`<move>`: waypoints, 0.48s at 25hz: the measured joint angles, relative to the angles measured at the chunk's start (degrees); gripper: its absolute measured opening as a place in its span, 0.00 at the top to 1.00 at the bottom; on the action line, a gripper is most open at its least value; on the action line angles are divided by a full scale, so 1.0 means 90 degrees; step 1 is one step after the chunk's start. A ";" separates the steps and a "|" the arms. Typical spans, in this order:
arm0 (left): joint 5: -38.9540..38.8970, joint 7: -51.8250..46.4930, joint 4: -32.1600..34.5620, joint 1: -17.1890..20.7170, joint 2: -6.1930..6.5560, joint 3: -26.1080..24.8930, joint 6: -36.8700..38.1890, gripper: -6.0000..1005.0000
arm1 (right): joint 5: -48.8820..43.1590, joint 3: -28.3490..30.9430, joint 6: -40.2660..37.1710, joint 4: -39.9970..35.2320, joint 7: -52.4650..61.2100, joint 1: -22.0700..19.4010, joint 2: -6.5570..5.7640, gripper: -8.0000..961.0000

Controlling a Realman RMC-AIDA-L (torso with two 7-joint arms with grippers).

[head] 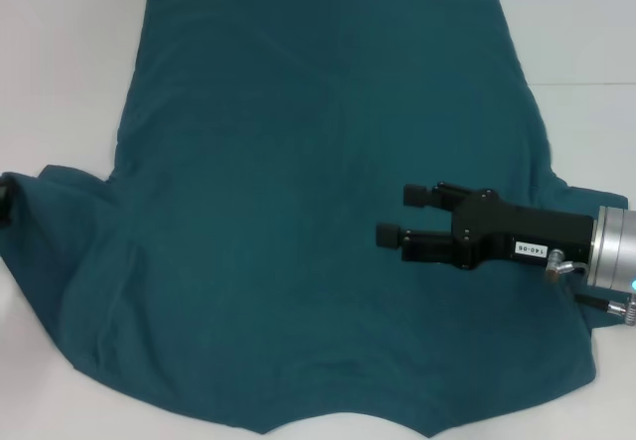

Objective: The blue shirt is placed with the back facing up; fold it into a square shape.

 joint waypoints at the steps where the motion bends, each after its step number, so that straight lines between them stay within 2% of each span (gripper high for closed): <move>1: 0.0000 -0.0024 0.0049 0.0028 -0.0014 0.0020 0.0092 0.99 | 0.0000 0.0000 0.0000 0.0002 -0.0003 -0.0002 0.0000 0.02; 4: -0.0011 -0.0093 0.0309 0.0152 -0.0083 0.0047 0.0719 0.99 | 0.0001 0.0000 0.0001 0.0004 -0.0005 -0.0012 0.0000 0.02; 8: -0.0055 -0.0274 0.0876 0.0314 -0.0243 0.0051 0.1760 0.99 | 0.0001 0.0000 0.0002 0.0007 -0.0005 -0.0026 0.0000 0.02; 12: -0.0059 -0.0583 0.1040 0.0309 -0.0273 0.0103 0.2552 0.99 | 0.0001 -0.0001 0.0004 0.0025 -0.0012 -0.0042 0.0000 0.02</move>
